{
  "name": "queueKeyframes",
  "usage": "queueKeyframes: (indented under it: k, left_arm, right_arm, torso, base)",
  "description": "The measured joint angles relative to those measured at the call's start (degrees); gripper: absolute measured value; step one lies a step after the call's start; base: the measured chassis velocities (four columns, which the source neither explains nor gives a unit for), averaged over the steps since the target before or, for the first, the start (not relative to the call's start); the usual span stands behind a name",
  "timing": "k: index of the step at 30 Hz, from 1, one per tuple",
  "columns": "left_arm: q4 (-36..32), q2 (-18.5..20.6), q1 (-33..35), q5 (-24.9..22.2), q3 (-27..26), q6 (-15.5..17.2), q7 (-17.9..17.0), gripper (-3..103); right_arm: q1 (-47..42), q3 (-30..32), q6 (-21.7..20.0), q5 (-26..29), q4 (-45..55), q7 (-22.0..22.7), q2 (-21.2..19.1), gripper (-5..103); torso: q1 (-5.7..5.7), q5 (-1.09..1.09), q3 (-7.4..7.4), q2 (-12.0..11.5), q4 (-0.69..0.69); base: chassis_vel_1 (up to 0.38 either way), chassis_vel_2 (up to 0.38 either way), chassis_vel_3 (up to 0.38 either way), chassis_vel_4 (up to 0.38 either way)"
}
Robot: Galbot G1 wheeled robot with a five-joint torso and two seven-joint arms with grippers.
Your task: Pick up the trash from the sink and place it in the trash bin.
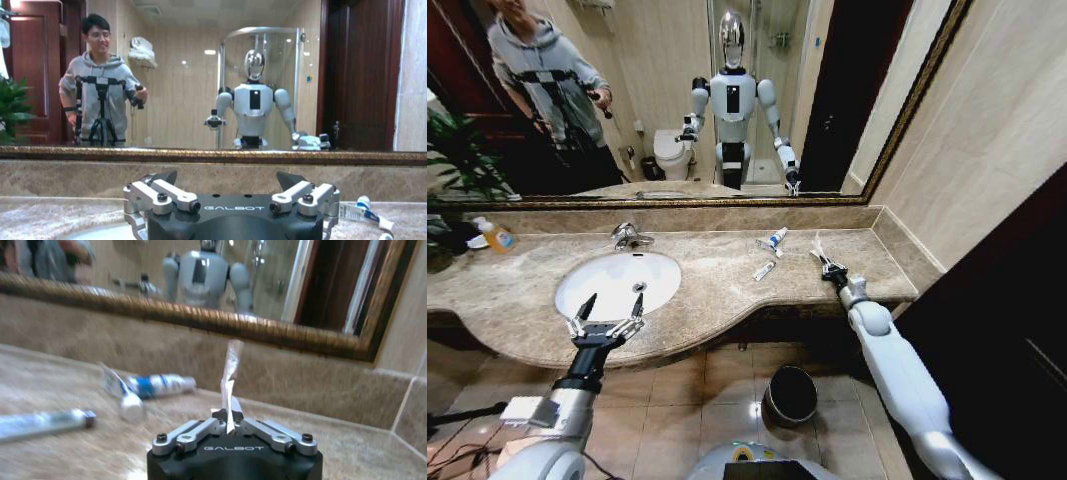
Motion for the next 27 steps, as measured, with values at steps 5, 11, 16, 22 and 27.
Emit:
queueKeyframes:
  k: [5, 11, 16, 22, 27]
  left_arm:
    - [0.0, 0.0, 0.0, 0.0, 0.0, 0.0, 0.0, 100]
    - [0.0, 0.0, 0.0, 0.0, 0.0, 0.0, 0.0, 100]
    - [0.0, 0.0, 0.0, 0.0, 0.0, 0.0, 0.0, 100]
    - [0.0, 0.0, 0.0, 0.0, 0.0, 0.0, 0.0, 100]
    - [0.0, 0.0, 0.0, 0.0, 0.0, 0.0, 0.0, 100]
  right_arm:
    - [-7.6, 2.1, -1.5, 2.7, 10.8, 1.6, 0.1, 0]
    - [-19.3, 3.4, 0.4, 4.3, 19.0, 4.1, 1.2, 0]
    - [-29.1, 3.7, 7.9, 3.1, 22.3, 4.3, 5.2, 0]
    - [-37.5, 2.7, 19.4, -3.5, 19.9, 2.6, 11.0, 0]
    - [-43.0, 1.9, 26.8, -8.9, 15.0, 2.3, 14.8, 0]
  torso:
    - [0.0, -0.01, 0.0, 0.0, 0.01]
    - [0.0, 0.01, -0.01, 0.0, 0.01]
    - [0.0, -0.02, -0.01, 0.0, 0.01]
    - [0.0, 0.0, -0.01, 0.0, 0.01]
    - [0.0, 0.0, 0.0, 0.0, 0.01]
  base:
    - [0.0, 0.0, 0.0, 0.0]
    - [0.0, 0.0, 0.0, 0.0]
    - [0.0, 0.0, 0.0, 0.0]
    - [0.0, 0.0, 0.0, 0.0]
    - [0.0, 0.0, 0.0, 0.0]
